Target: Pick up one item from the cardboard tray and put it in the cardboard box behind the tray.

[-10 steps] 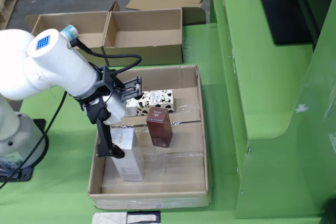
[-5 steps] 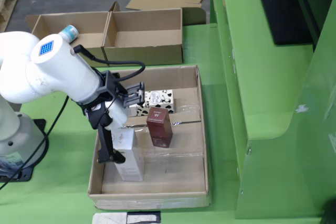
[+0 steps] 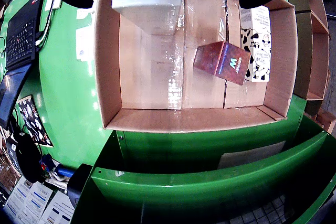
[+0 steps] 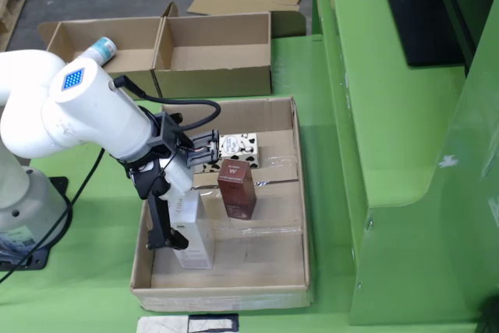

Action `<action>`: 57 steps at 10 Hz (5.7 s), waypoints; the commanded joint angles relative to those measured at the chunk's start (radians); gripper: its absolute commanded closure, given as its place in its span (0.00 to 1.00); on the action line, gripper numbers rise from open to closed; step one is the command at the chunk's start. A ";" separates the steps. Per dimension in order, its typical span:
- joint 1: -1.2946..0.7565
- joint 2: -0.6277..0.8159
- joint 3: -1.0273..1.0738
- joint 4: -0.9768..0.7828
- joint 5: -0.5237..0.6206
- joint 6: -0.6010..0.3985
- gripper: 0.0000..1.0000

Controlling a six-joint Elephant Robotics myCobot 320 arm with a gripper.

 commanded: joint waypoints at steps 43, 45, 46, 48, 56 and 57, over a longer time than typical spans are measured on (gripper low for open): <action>0.029 -0.018 0.072 -0.026 -0.013 0.011 1.00; 0.064 -0.075 0.268 -0.153 -0.044 0.033 1.00; 0.064 -0.075 0.268 -0.153 -0.044 0.033 1.00; 0.099 -0.030 0.279 -0.160 -0.074 0.047 1.00; 0.190 -0.027 0.631 -0.404 -0.141 0.098 1.00; 0.200 -0.065 0.742 -0.467 -0.147 0.102 1.00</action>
